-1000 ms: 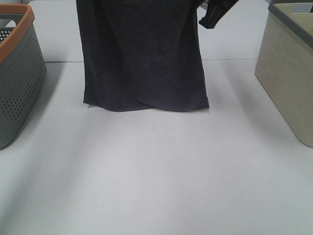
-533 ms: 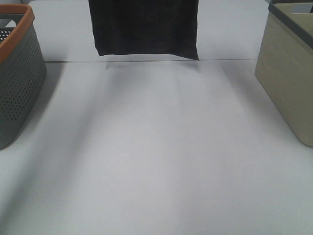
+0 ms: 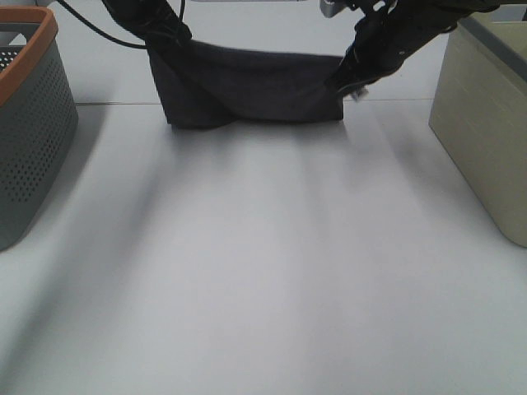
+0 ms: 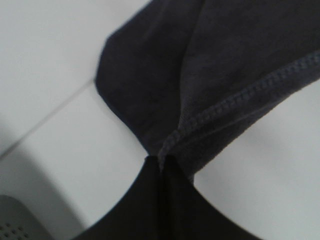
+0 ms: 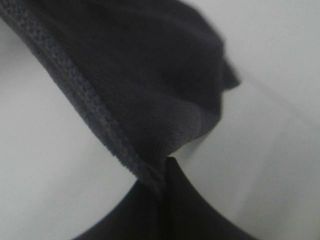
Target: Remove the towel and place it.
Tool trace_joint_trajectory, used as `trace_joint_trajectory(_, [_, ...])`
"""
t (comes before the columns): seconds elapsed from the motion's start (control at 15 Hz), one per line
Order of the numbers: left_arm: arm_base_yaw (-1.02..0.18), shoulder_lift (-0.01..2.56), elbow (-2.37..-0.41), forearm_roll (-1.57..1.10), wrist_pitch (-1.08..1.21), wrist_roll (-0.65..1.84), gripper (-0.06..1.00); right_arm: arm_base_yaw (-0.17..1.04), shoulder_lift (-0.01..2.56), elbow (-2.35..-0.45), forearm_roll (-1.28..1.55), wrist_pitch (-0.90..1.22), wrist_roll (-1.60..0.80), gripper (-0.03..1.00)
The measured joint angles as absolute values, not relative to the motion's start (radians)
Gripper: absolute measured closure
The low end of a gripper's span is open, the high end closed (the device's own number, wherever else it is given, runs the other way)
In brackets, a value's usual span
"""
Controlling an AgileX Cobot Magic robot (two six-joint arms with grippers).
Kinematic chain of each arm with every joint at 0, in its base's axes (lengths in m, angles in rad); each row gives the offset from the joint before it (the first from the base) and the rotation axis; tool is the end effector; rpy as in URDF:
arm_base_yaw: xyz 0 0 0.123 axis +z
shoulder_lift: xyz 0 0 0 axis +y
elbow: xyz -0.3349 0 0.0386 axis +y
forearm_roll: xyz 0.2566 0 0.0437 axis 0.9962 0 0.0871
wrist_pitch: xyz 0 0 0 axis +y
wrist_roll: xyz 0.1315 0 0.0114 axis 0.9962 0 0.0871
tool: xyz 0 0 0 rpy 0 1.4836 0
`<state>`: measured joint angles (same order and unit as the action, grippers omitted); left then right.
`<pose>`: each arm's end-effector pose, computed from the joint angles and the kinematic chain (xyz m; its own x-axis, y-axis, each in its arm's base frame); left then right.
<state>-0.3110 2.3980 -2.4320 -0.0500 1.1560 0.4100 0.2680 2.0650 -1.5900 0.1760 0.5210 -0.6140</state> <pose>0.5645 -0.1878 0.2603 -0.6323 0.6020 -0.4877 0.6143 0.7731 0.1579 0.5008 0.1495 0.2178 -0.5371 -0.6070 -0.5857 -0.6195 0.7551 -0.2145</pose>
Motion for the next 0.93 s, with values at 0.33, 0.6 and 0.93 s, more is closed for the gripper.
trace_joint_trajectory(0.33, [-0.312,2.399,-2.29,-0.185,1.212,0.421,0.94,0.268,2.064,-1.592,0.277,1.012,-0.602,0.94])
trace_joint_trajectory(0.6, [-0.323,2.358,-2.081,-0.193,1.211,0.447,0.94,0.268,2.064,-1.592,0.273,1.143,-0.59,0.94])
trace_joint_trajectory(0.93, [-0.323,2.171,-1.73,-0.187,1.213,0.569,0.94,0.268,2.133,-1.578,0.291,1.206,-0.568,0.94])
